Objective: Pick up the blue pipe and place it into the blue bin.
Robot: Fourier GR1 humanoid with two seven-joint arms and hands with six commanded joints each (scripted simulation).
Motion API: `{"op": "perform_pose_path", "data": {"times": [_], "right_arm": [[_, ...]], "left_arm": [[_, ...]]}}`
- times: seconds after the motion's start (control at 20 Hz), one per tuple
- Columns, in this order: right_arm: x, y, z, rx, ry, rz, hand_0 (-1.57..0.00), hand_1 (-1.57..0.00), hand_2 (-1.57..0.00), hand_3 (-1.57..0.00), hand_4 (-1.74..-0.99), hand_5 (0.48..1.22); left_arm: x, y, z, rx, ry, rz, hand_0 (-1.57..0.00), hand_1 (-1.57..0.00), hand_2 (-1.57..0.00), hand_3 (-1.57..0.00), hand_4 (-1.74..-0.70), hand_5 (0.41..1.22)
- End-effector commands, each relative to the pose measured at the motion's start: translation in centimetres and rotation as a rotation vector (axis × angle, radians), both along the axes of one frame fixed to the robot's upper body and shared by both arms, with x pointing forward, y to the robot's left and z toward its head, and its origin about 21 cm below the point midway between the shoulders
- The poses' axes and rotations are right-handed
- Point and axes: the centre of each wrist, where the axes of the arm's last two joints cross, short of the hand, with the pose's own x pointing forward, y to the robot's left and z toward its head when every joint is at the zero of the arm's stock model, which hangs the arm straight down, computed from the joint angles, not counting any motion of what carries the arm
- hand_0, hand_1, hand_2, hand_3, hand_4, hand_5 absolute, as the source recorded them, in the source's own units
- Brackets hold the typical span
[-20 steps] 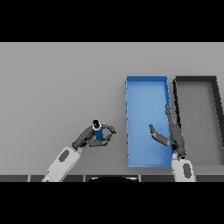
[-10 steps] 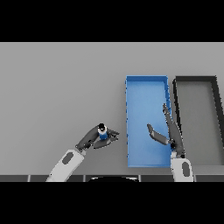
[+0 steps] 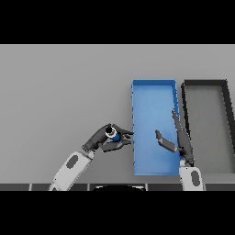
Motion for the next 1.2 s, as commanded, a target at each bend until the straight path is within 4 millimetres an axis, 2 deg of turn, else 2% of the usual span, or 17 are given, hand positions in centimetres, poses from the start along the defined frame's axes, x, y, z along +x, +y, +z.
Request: {"op": "perform_pose_path", "data": {"times": [0.0, 0.05, 0.25, 0.4, 0.5, 0.6, 0.65, 0.8, 1.0, 1.15], "right_arm": [[-0.1, 0.1, 0.0, -0.002, -0.004, 0.003, 0.0, 0.0, 0.0, 0.0, -1.17, 0.644], [-0.1, -0.5, -0.1, -0.01, -0.001, -0.004, 0.0, 0.0, 0.0, 0.0, -1.161, 0.644], [-0.1, -0.2, -0.4, -0.012, -0.018, -0.015, 0.0, 0.0, 0.0, 0.0, -1.145, 0.643], [-2.3, 0.3, -0.5, -0.029, -0.052, -0.085, 0.0, 0.0, 0.0, 0.0, -1.138, 0.643], [-4.0, 0.9, -0.3, -0.041, -0.068, -0.145, 0.0, 0.0, 0.0, 0.0, -1.188, 0.643], [-4.9, 1.0, -0.1, -0.061, -0.062, -0.184, 0.0, 0.0, 0.0, 0.0, -1.184, 0.642], [-5.0, 1.3, 0.4, -0.048, -0.088, -0.179, 0.0, 0.0, -0.02, 0.0, -1.187, 0.642], [-5.1, 1.1, 2.8, 0.16, -0.14, 0.006, 0.0, -0.02, -0.09, 0.0, -1.202, 0.624], [-3.6, 1.0, 7.5, 0.189, -0.088, 0.252, 0.0, -0.02, -0.12, 0.0, -1.228, 0.588], [-2.4, 1.8, 9.3, 0.138, 0.002, 0.368, 0.0, -0.01, -0.1, 0.0, -1.255, 0.56]], "left_arm": [[0.1, 0.0, 0.4, 0.005, 0.0, -0.005, -1.56, -1.56, -1.56, -1.56, -1.47, 1.217], [-0.1, 0.0, 0.9, 0.003, -0.006, -0.015, -1.56, -1.56, -1.56, -1.56, -1.47, 1.218], [-0.4, -0.4, 0.7, 0.035, 0.01, -0.017, -1.57, -1.57, -1.57, -1.57, -1.47, 1.22], [-0.2, -0.3, 0.4, 0.041, 0.016, -0.015, -1.57, -1.57, -1.57, -1.57, -1.47, 1.22], [-0.2, -0.7, 0.7, 0.045, 0.009, -0.015, -1.57, -1.57, -1.57, -1.57, -1.47, 1.22], [-0.3, -0.9, 0.5, 0.058, 0.01, -0.028, -1.57, -1.57, -1.57, -1.57, -1.47, 1.22], [-0.3, -0.8, 0.4, 0.055, 0.009, -0.032, -1.57, -1.57, -1.57, -1.57, -1.47, 1.22], [-0.1, -0.7, 0.6, 0.043, 0.008, -0.034, -1.57, -1.57, -1.57, -1.57, -1.47, 1.221], [-0.2, -0.6, 1.1, 0.04, 0.0, -0.038, -1.57, -1.57, -1.57, -1.57, -1.47, 1.221], [-0.3, -0.7, 0.9, 0.049, 0.002, -0.038, -1.57, -1.57, -1.57, -1.57, -1.47, 1.221]]}}
